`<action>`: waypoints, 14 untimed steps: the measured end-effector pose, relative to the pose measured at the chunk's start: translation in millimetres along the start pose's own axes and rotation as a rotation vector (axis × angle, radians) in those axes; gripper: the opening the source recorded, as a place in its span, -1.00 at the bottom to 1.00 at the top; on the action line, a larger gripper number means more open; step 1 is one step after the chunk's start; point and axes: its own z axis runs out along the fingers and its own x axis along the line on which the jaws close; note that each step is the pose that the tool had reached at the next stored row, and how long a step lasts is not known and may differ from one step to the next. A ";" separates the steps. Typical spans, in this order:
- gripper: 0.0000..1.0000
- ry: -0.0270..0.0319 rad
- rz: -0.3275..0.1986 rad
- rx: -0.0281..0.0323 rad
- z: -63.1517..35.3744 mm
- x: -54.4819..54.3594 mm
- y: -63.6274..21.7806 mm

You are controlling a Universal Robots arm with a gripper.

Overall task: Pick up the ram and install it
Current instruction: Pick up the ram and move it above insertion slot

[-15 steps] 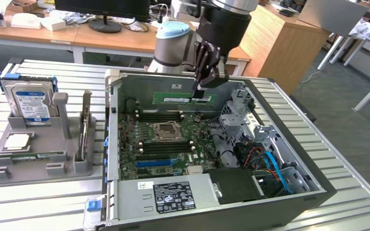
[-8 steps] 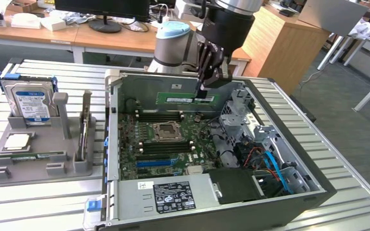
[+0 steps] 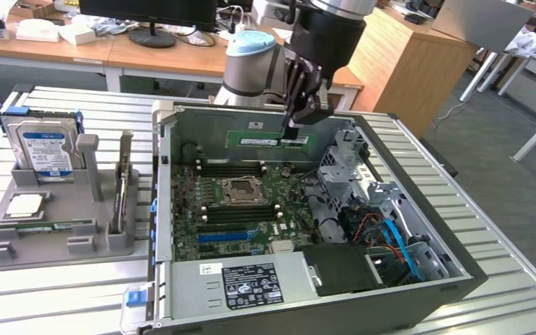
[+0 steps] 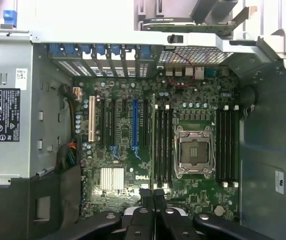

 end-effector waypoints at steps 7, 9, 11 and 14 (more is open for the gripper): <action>-0.77 -0.0001 0.000 0.0001 0.4 -8.0 0.0; -0.77 -0.0001 0.000 0.0001 0.5 -9.3 0.0; -0.77 -0.0001 0.000 0.0000 0.6 -11.0 0.1; -0.77 -0.0001 0.000 0.0000 0.8 -13.7 0.1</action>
